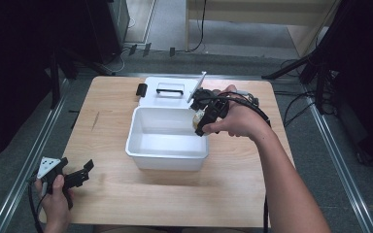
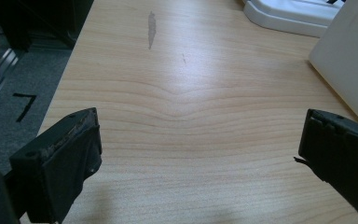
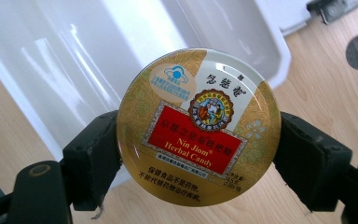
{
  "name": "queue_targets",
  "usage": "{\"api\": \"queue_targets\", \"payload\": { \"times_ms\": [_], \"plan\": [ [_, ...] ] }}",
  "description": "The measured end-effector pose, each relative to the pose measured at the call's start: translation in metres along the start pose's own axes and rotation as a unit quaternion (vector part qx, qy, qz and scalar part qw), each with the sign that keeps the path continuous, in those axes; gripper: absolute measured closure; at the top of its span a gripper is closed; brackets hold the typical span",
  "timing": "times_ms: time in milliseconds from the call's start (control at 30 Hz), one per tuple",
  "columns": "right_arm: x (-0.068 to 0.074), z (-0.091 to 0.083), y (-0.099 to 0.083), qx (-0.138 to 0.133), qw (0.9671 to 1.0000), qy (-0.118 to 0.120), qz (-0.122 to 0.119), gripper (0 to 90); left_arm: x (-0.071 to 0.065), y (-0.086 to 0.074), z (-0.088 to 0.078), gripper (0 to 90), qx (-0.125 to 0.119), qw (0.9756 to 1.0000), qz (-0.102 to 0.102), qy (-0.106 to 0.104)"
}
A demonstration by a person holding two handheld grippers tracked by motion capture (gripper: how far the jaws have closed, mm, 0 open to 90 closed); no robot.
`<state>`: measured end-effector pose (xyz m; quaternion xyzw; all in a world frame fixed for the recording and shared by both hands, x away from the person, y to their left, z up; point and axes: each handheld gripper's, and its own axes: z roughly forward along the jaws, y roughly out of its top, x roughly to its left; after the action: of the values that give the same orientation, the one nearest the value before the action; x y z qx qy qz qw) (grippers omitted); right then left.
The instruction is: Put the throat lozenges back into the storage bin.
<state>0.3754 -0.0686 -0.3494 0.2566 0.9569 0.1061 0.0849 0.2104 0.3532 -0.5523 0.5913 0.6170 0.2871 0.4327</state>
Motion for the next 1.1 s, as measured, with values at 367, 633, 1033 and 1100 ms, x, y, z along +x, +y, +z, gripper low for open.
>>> {"api": "queue_targets", "payload": {
  "times_ms": [367, 633, 1033, 1100],
  "plan": [
    [0.010, 0.012, 0.011, -0.006, 0.9990, 0.004, -0.044, 20.3, 0.000, 0.000, 0.000, 0.0, 0.001, 1.0000, 0.000, 0.000],
    [0.015, 0.023, 0.017, -0.003, 0.9975, -0.001, -0.070, 20.2, 0.000, 0.000, 0.000, 0.0, 0.001, 1.0000, 0.000, 0.000],
    [0.016, 0.052, 0.015, 0.007, 0.9945, 0.011, -0.104, 20.2, 0.000, 0.000, 0.000, 0.0, -0.001, 1.0000, -0.002, -0.001],
    [0.016, 0.058, 0.013, 0.012, 0.9932, 0.013, -0.115, 20.2, 0.000, 0.000, 0.000, 0.0, -0.001, 1.0000, -0.003, -0.001]
  ]
}}
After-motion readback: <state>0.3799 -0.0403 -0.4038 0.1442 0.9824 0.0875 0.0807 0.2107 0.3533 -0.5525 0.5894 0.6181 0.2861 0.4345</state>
